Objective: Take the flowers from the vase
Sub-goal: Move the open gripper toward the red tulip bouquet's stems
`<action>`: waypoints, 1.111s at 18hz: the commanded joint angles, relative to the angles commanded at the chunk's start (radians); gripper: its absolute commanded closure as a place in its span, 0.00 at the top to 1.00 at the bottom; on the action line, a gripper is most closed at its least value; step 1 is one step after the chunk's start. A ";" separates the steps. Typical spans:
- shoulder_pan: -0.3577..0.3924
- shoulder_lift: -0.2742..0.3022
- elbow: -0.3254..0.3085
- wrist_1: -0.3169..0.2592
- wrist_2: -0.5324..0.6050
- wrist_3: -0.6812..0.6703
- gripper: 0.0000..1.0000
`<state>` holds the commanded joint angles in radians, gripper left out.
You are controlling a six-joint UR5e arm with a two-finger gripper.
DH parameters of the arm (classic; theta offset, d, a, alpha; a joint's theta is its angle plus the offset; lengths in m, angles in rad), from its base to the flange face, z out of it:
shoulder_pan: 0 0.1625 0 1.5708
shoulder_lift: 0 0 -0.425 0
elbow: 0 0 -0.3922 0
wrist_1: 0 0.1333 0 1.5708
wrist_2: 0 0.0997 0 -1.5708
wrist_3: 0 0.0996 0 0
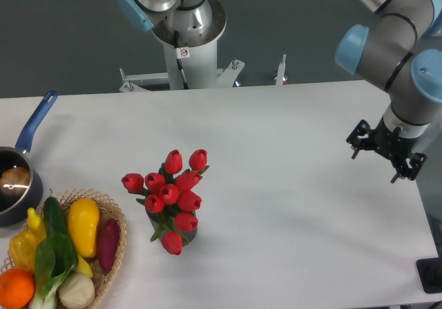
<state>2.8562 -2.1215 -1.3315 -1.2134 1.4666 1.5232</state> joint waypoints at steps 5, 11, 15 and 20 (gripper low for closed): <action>-0.003 0.005 -0.014 -0.006 0.000 0.012 1.00; 0.000 0.060 -0.147 0.044 -0.066 0.069 1.00; 0.015 0.112 -0.274 0.129 -0.250 0.067 1.00; -0.003 0.161 -0.360 0.137 -0.319 0.046 1.00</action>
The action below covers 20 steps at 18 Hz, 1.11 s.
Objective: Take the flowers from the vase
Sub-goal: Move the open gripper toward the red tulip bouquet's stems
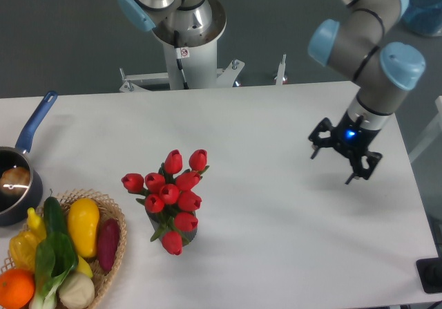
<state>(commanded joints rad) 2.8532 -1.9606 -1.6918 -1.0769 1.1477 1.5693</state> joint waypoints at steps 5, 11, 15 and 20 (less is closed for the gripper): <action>-0.015 0.090 -0.107 0.003 -0.233 -0.060 1.00; -0.075 0.060 -0.152 0.002 -0.512 -0.091 1.00; -0.112 0.071 -0.183 -0.002 -0.635 -0.104 1.00; -0.161 0.086 -0.189 -0.002 -0.678 -0.098 1.00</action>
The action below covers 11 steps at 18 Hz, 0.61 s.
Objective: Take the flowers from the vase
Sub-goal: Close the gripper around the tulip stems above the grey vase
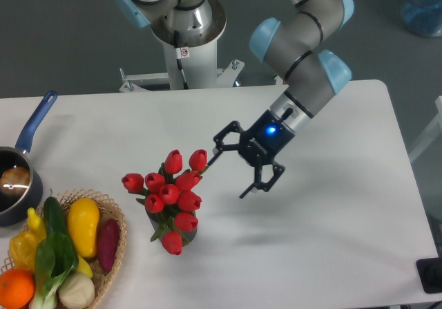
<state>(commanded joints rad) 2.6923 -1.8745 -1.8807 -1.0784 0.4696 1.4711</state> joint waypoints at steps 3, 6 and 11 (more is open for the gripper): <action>-0.035 -0.002 0.000 0.006 -0.072 0.003 0.92; -0.055 0.002 0.002 0.014 -0.074 0.003 0.80; -0.072 -0.003 0.012 0.026 -0.074 0.005 0.54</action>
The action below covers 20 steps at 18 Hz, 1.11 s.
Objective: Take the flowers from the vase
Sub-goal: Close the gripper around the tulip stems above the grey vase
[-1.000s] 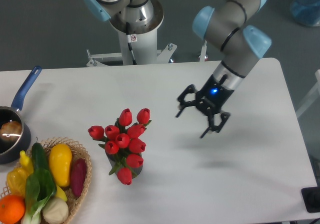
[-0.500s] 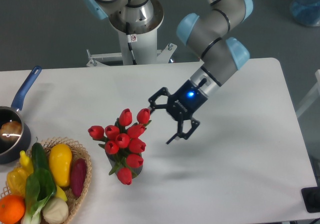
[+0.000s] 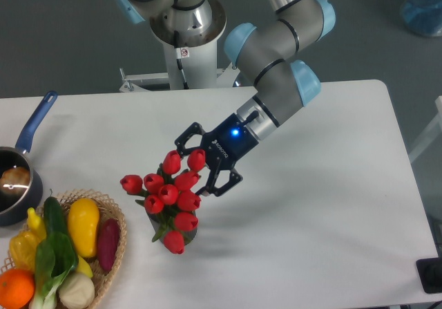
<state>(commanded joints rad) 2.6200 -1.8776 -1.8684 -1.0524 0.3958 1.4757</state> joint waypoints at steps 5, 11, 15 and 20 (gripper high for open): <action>0.008 -0.003 0.005 0.002 0.002 0.002 0.05; 0.035 0.003 0.017 0.002 0.005 -0.003 0.00; 0.040 0.009 0.026 0.002 0.002 -0.009 0.00; 0.046 0.038 0.038 -0.003 -0.031 -0.015 0.00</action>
<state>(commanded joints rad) 2.6661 -1.8393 -1.8301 -1.0554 0.3652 1.4604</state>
